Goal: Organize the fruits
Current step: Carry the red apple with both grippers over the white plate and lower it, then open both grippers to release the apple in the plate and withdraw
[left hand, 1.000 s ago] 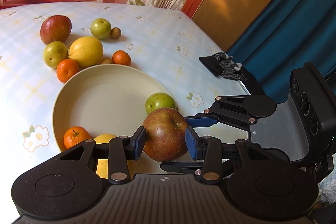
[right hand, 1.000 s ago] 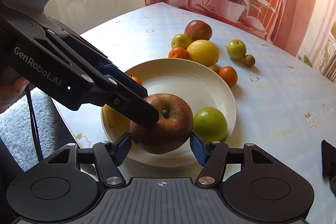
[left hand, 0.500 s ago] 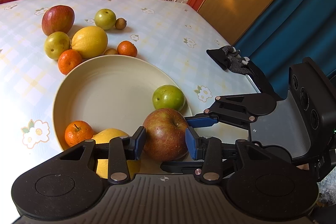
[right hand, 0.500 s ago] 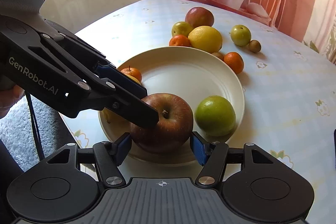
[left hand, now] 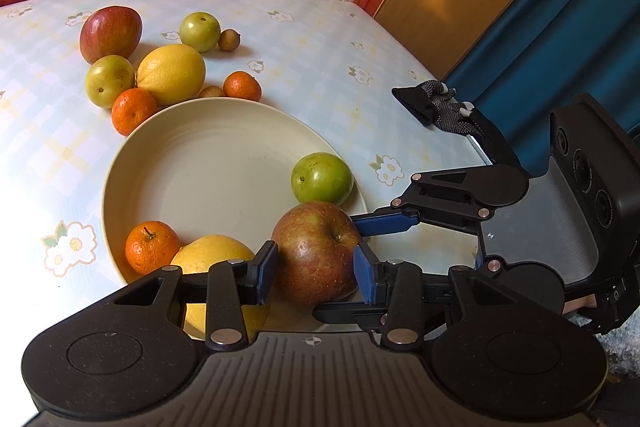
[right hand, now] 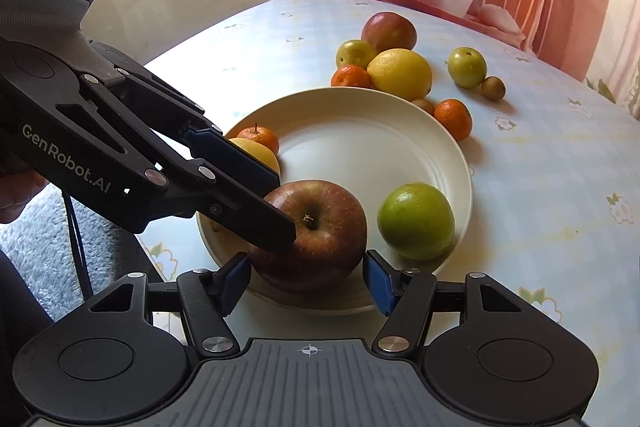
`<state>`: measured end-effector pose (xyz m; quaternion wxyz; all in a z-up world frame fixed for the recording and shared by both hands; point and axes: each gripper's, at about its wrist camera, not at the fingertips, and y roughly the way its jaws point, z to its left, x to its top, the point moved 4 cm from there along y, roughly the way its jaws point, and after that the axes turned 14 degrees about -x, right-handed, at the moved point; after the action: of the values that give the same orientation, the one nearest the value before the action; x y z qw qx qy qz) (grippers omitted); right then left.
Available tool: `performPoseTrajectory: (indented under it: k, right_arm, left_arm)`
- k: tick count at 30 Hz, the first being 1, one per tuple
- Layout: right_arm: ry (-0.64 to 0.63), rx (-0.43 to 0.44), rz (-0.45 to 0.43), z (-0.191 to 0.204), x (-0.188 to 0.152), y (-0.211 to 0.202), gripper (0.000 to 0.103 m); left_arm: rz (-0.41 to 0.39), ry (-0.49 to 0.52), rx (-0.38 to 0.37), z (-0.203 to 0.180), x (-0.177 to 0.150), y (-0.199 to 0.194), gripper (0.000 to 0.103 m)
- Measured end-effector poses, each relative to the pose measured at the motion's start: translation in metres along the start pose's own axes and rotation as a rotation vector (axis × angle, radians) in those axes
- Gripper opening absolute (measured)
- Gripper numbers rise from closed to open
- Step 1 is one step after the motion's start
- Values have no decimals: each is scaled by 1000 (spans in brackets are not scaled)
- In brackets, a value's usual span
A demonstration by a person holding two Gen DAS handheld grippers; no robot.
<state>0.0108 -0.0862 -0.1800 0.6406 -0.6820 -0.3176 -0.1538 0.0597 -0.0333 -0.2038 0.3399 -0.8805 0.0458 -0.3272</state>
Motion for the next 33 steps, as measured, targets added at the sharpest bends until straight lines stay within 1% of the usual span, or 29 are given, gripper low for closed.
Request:
performPoseTrajectory:
  k: [8,12,15,18,23,25,28,33]
  right_arm:
    - [6,5,-7,0,1,-2,58]
    - [12,9,-9,-1,0,-3,57]
    - [16,10,-10,-1,0,-4,57]
    - [27,11,-19,-3,-1,-7,57]
    - [28,3,-37,-5,-1,-13,57]
    - [23,-1,-44,-5,-2,-15,56]
    - [19,-11,-56,-3,-2,-16,56]
    - [15,-43,-117,-1,-3,-25,56]
  left_arm:
    - [-23,6,13,0,-2,-4,42]
    - [-55,23,34,-3,2,-12,43]
    - [-86,18,43,-2,6,-19,43]
    - [-123,23,69,-2,11,-27,44]
    - [-212,29,105,-1,17,-43,47]
    - [-252,33,123,-1,19,-50,54]
    - [-309,61,176,-3,22,-60,55]
    - [-376,97,271,-5,28,-76,57]
